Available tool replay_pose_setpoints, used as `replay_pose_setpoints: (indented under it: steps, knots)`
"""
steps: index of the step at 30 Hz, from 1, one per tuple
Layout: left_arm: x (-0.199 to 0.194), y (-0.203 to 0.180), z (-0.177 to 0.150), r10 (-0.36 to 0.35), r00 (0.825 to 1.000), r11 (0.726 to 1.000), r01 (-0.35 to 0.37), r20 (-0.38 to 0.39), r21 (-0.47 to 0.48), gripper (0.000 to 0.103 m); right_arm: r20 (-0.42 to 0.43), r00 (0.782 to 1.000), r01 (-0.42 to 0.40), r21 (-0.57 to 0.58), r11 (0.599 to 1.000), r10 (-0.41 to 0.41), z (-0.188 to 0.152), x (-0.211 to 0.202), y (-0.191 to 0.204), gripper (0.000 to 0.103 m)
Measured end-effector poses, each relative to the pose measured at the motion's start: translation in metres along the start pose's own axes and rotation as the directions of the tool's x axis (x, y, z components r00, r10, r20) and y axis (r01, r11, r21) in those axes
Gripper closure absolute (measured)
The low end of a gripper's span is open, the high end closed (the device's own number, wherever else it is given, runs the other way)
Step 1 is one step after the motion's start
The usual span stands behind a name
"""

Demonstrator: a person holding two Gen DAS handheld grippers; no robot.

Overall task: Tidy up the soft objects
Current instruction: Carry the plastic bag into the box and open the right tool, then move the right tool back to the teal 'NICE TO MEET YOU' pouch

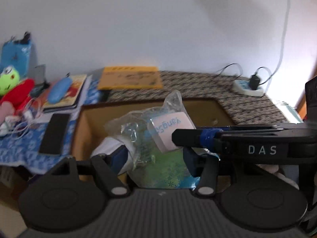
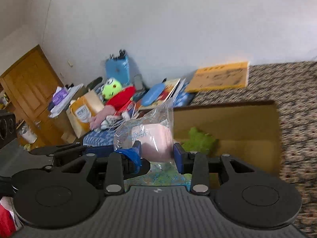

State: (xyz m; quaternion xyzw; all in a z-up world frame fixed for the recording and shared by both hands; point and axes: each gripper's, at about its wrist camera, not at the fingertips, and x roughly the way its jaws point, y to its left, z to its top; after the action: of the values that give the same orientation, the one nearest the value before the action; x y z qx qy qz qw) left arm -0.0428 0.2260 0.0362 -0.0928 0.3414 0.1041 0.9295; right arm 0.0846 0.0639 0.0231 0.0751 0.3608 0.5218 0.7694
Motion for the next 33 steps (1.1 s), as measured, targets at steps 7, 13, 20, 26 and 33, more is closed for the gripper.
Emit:
replay_pose_setpoints:
  steps: [7, 13, 20, 26, 33]
  knots:
    - [0.024, 0.041, -0.009, 0.068, 0.994, 0.997, -0.071, -0.089, -0.041, 0.039, -0.073, 0.997, 0.020, 0.053, 0.998, -0.016, -0.010, 0.046, 0.010, 0.081]
    - [0.024, 0.056, -0.017, 0.073, 0.991, 0.997, -0.076, -0.114, -0.029, 0.032, -0.102, 0.993, 0.057, 0.063, 0.996, -0.051, -0.016, 0.053, 0.014, 0.081]
    - [0.018, 0.046, -0.009, 0.087, 0.992, 0.996, -0.087, -0.094, 0.003, 0.032, -0.075, 0.993, 0.094, 0.114, 0.989, -0.086, -0.016, 0.039, 0.009, 0.081]
    - [0.026, 0.019, -0.004, 0.137, 0.982, 0.990, -0.130, -0.130, 0.061, 0.032, -0.044, 0.989, 0.146, 0.133, 0.980, -0.142, -0.015, 0.015, 0.000, 0.081]
    - [0.029, -0.016, 0.002, 0.176, 0.975, 0.981, -0.162, -0.134, 0.105, 0.032, -0.014, 0.978, 0.207, 0.112, 0.972, -0.206, -0.018, -0.015, -0.007, 0.081]
